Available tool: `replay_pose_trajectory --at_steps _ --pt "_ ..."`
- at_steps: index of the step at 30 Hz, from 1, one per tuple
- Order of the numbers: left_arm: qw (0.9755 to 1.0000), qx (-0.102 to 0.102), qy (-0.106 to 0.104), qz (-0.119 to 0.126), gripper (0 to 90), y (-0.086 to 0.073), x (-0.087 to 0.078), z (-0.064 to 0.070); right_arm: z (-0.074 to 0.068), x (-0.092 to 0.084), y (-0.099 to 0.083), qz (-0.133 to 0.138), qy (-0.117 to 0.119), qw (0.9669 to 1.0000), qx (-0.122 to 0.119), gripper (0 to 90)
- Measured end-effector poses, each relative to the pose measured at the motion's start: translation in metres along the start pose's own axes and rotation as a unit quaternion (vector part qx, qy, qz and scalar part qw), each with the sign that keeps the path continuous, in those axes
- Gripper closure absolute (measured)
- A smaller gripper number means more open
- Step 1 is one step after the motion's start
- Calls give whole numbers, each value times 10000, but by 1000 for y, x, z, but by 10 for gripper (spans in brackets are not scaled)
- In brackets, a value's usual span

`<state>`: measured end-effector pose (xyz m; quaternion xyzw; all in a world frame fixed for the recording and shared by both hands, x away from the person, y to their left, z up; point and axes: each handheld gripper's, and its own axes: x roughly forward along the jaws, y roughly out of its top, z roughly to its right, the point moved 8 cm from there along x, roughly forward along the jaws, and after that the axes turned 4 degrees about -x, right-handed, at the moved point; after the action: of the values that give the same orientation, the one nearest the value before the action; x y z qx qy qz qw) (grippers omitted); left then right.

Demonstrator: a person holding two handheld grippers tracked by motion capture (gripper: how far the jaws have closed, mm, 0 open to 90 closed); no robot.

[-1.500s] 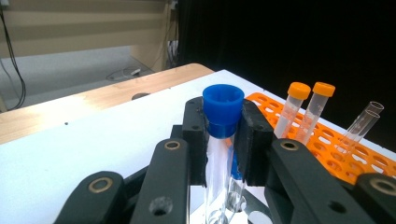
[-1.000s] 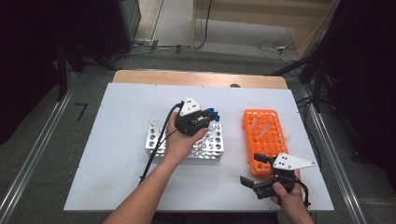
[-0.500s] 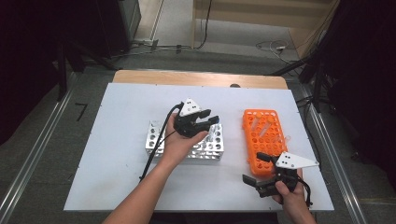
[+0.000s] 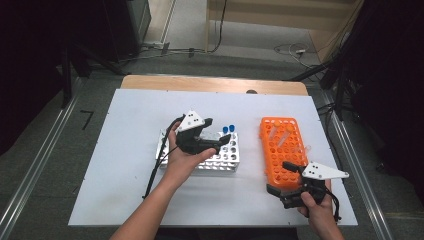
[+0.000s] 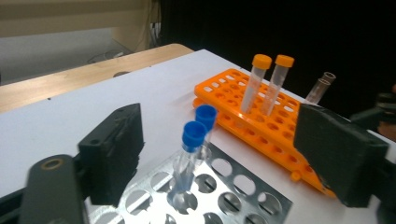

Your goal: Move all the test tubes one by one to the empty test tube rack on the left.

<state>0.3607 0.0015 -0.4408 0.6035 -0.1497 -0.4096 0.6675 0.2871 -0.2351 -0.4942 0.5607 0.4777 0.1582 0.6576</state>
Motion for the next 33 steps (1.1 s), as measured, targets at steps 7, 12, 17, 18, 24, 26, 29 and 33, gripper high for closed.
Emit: replay_pose_trajectory --at_steps 7,12,17,18,24,26,29,33 --pt "9999 91 -141 -22 14 -11 -23 14 15 -7 -4 44 -178 9998 128 0" --pt "9997 107 -236 -35 0 -18 -40 20 26 -13 -6 90 -319 9992 225 0" --pt "9997 73 -208 36 0 -25 -55 22 35 -17 -8 88 -472 9984 300 0" --pt "9998 62 -190 44 0 -27 -57 22 37 -18 -8 98 -493 9983 310 0" --pt "9999 -21 -131 59 0 -38 -69 20 46 -21 -10 90 -628 9971 411 0" --pt "9999 -34 -130 69 0 -40 -72 20 50 -22 -11 92 -678 9967 436 0" --pt "9999 -29 -128 85 0 -42 -77 19 57 -24 -13 100 -745 9959 502 2" --pt "9999 -68 -101 115 0 -45 -81 17 67 -28 -14 144 -891 9940 614 22"
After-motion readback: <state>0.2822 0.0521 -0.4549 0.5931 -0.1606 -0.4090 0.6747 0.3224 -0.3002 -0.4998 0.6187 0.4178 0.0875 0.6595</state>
